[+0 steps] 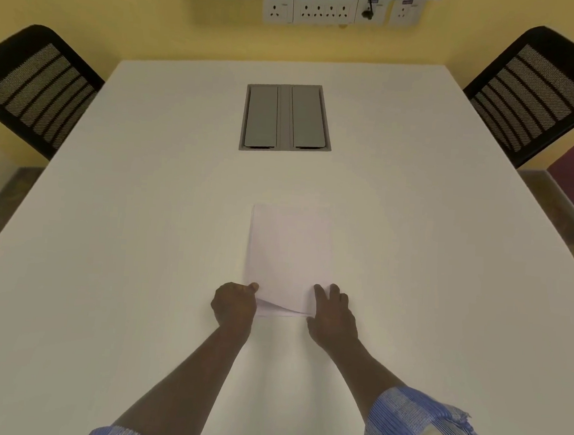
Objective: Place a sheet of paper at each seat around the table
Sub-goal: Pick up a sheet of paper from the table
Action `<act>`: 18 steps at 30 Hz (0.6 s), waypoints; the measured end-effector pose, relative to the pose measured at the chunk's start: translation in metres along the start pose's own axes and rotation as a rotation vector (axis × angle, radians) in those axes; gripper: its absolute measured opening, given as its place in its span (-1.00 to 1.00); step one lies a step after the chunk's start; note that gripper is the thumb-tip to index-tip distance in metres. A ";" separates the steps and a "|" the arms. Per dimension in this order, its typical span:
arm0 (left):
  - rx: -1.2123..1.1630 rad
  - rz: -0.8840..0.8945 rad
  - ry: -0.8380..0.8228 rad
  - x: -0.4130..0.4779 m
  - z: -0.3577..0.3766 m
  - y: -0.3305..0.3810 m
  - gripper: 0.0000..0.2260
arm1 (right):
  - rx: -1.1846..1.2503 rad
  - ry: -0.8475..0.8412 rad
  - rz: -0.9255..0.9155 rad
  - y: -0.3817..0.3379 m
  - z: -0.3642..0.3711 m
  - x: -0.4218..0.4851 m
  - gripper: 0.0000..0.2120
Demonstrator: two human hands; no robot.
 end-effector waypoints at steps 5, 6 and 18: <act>-0.161 0.044 0.045 -0.015 -0.006 0.022 -0.67 | 0.027 0.047 -0.023 -0.008 -0.013 -0.003 -0.24; -0.189 0.050 0.042 -0.020 -0.008 0.029 -0.67 | 0.053 0.067 -0.030 -0.012 -0.019 -0.004 -0.23; -0.444 0.362 -0.020 -0.140 -0.065 0.130 -0.62 | 0.271 0.705 -0.153 -0.046 -0.180 -0.087 -0.99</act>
Point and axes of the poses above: each hand's wrist, its own x-axis towards the middle knuckle, its own z-axis out of the palm, y = z × x, the point moved 7 cm from there along x, towards the middle knuckle, and after that the axes turned 1 degree about z, right-handed, at the moved point
